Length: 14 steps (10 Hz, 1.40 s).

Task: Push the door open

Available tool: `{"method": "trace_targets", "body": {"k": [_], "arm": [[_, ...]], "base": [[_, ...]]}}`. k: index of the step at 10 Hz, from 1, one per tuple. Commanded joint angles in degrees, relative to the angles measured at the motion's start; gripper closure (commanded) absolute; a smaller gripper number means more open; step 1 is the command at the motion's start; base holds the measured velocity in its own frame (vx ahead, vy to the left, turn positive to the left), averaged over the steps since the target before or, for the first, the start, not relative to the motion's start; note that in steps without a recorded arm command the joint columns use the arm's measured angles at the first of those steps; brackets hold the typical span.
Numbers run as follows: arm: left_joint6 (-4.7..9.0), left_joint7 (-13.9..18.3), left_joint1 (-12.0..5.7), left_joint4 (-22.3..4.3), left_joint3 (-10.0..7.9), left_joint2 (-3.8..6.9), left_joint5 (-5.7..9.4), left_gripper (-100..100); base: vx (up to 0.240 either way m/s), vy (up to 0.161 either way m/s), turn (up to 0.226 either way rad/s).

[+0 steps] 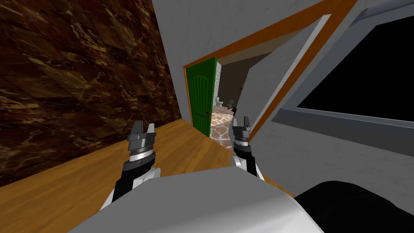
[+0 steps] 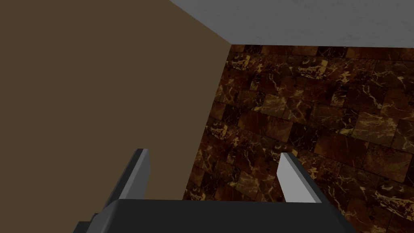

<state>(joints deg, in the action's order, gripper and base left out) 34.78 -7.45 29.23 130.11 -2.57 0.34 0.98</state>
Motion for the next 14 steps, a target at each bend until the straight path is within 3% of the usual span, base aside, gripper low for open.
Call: {"method": "trace_targets", "body": {"k": [1, 5, 14], "arm": [[-0.20, 0.0, -0.99, -1.6, 0.42, 0.43, 0.31, -100], [-0.90, -0.1, -4.44, -7.2, 1.87, 1.57, 1.38, -100], [-2.31, -0.3, -11.38, -18.3, 4.78, 3.07, 3.53, -100]], "base": [[-0.011, -0.009, -0.072], [0.132, 0.030, -0.070], [0.094, 0.033, -0.065]]}}
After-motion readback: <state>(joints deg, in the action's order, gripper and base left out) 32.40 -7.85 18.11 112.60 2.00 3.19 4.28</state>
